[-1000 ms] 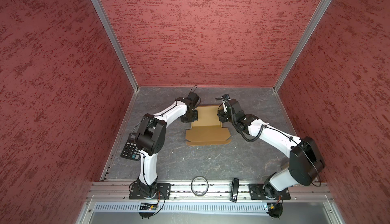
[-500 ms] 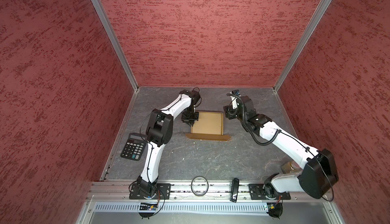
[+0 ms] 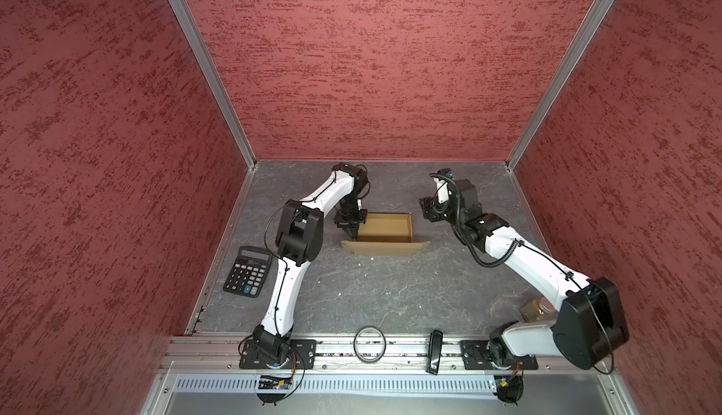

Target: Fold the paper box

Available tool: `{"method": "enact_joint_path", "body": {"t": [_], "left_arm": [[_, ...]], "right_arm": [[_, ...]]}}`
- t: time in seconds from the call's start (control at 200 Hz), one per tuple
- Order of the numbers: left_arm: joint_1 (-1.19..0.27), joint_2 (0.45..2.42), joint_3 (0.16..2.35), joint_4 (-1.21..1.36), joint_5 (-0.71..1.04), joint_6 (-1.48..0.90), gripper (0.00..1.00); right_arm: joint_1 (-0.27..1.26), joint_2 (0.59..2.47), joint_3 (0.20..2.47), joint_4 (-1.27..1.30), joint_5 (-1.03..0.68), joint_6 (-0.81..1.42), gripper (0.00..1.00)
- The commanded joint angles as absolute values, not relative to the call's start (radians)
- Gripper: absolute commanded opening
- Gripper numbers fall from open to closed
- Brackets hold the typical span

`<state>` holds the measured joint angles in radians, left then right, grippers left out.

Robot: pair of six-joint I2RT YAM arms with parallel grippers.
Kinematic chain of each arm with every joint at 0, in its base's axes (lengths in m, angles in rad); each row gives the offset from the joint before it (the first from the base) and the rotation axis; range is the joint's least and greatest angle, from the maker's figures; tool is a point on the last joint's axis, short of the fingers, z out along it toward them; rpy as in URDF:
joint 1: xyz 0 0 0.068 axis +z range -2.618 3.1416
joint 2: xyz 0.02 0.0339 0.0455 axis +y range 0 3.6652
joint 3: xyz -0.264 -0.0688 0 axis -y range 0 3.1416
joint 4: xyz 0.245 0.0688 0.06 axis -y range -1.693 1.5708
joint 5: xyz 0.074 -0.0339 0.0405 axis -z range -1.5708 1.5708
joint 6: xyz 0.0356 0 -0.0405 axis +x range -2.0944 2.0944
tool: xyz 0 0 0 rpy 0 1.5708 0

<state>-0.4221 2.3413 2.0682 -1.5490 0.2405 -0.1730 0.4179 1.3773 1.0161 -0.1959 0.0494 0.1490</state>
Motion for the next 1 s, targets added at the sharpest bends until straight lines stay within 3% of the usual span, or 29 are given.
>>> {"method": "enact_joint_path", "body": {"t": [0.0, 0.471, 0.766, 0.992], "left_arm": [[-0.415, 2.381, 2.098, -1.595, 0.267, -0.137, 0.16], [-0.374, 2.334, 2.166, -1.549, 0.227, -0.176, 0.44], [-0.314, 2.26, 2.274, -1.492, 0.23, -0.206, 0.56], [-0.226, 2.075, 2.234, -1.364, 0.177, -0.275, 0.62]], "right_arm": [[0.413, 1.363, 1.012, -0.162, 0.018, 0.148, 0.71], [0.407, 1.38, 1.023, -0.165, 0.002, 0.141, 0.71], [0.375, 1.368, 1.043, -0.183, 0.01, 0.142, 0.72], [0.302, 1.389, 1.076, -0.203, -0.013, 0.162, 0.72]]}}
